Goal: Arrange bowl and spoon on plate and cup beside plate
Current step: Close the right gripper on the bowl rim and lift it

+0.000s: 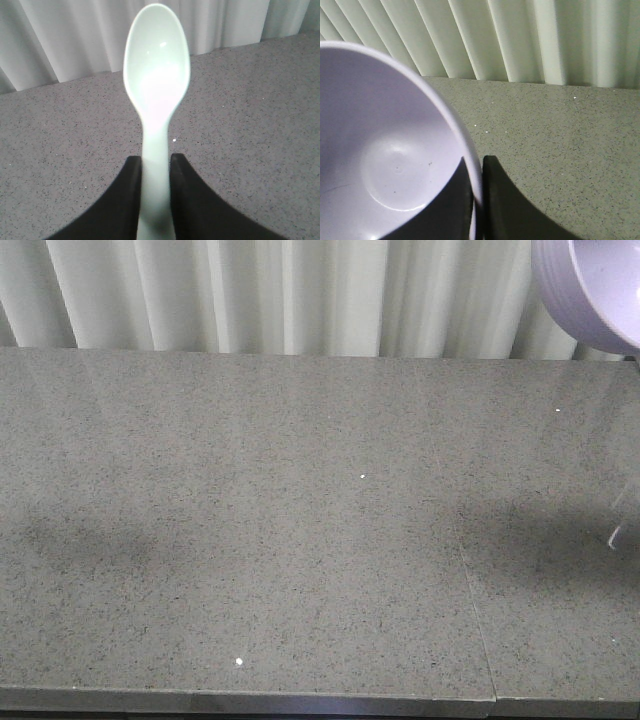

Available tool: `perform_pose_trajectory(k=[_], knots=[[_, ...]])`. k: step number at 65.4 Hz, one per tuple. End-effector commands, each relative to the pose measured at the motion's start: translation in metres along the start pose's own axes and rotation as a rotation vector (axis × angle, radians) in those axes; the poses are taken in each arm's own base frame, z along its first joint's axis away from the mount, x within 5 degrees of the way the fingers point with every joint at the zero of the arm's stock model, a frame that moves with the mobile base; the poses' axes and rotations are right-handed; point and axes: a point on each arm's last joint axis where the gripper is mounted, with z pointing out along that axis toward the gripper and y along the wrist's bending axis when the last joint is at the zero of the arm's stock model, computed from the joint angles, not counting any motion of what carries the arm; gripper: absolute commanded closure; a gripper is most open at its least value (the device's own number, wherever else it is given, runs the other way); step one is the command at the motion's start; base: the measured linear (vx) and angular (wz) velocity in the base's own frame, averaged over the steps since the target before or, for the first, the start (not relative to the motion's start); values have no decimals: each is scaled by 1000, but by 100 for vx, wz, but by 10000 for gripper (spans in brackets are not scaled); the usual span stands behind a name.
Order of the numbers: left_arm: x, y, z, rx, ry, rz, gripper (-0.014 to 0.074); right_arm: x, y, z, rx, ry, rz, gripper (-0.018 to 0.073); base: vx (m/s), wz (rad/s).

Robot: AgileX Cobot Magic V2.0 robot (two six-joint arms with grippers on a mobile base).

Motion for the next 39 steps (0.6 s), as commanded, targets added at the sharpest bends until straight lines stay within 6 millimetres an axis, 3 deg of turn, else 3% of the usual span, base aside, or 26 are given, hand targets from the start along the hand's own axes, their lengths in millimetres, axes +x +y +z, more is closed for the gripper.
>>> perform_pose_trajectory(k=[1,39], knots=[[-13,-2,-16,1,-114,-10,604,-13,14,-11,-18,-97,-26,565,0,0],[-13,-2,-16,1,-114,-10,604,-13,14,-11,-18,-97,-26,565,0,0]])
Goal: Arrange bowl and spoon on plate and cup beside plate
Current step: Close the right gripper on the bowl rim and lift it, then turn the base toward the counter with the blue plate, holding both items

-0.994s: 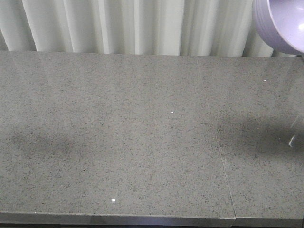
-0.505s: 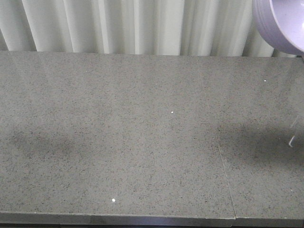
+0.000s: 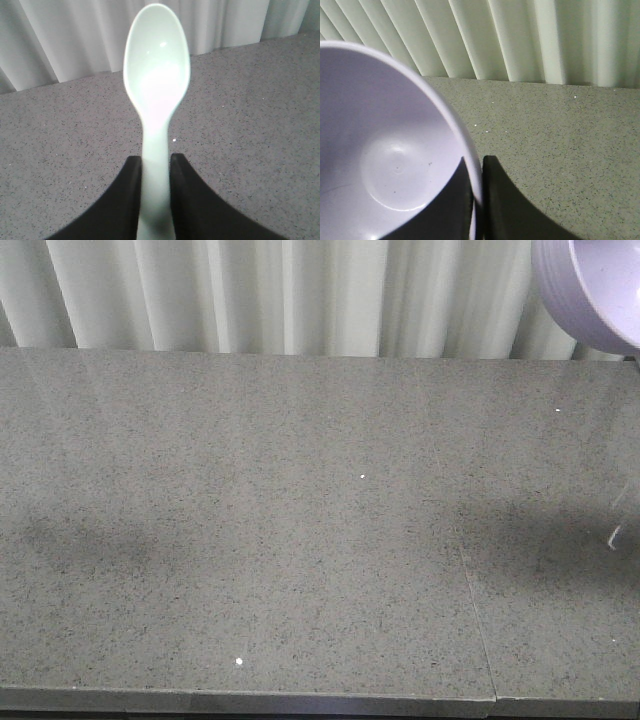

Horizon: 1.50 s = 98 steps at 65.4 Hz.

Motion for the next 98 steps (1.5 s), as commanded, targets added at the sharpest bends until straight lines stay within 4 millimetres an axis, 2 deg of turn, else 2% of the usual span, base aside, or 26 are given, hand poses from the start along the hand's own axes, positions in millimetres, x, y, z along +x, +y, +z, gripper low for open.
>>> perform_pose_trajectory(k=[1,49,98], knots=[[-13,-2,-16,1,-114,-10,604,-13,14,-10,-18,-96,-27,565,0,0],[-13,-2,-16,1,-114,-10,603,-13,14,-10,-18,-96,-27,565,-1,-3],[-13,-2,-16,1,-114,-10,603,-13,14,-10,-18,-96,-27,565,-1,-21]])
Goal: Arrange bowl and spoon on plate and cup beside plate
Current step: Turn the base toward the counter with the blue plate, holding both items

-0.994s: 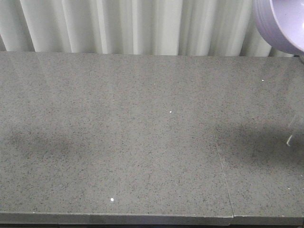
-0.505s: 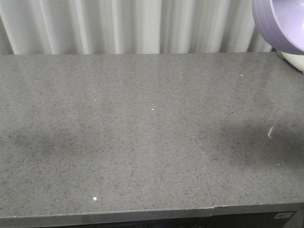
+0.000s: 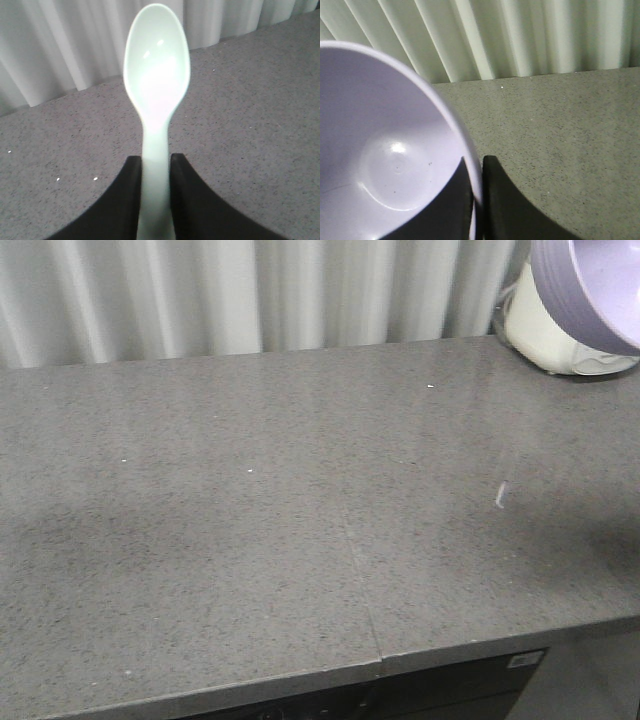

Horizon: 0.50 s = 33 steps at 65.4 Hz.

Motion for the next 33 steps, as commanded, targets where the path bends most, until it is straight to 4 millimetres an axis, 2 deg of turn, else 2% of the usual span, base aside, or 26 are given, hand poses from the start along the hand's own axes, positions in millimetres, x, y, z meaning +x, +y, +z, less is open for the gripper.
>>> perform_pose_trajectory(k=[1,33], knots=[[-13,-2,-16,1,-116,-10,603,-13,14,-10,-17,-96,-27,565,-1,-28],[-13,-2,-16,1,-116,-10,603,-13,14,-10,-17,-96,-27,565,-2,-32]])
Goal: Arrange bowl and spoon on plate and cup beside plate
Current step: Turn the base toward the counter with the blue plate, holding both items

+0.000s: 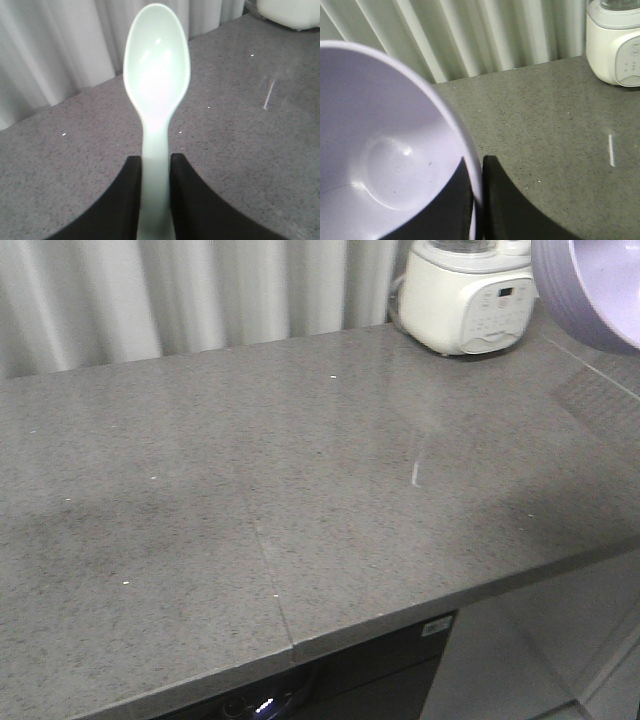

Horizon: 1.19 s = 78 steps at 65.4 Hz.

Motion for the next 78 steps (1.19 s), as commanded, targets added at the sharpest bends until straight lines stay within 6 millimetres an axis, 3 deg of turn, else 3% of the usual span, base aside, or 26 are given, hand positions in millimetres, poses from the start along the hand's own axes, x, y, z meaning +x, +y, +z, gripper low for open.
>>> perform_pose_trajectory(k=[1,78], knots=[[-13,-2,-16,1,-116,-10,603,-13,14,-10,-17,-96,-27,565,-3,-34],[-13,-2,-16,1,-116,-10,603,-13,14,-10,-17,-96,-27,565,-3,-41]])
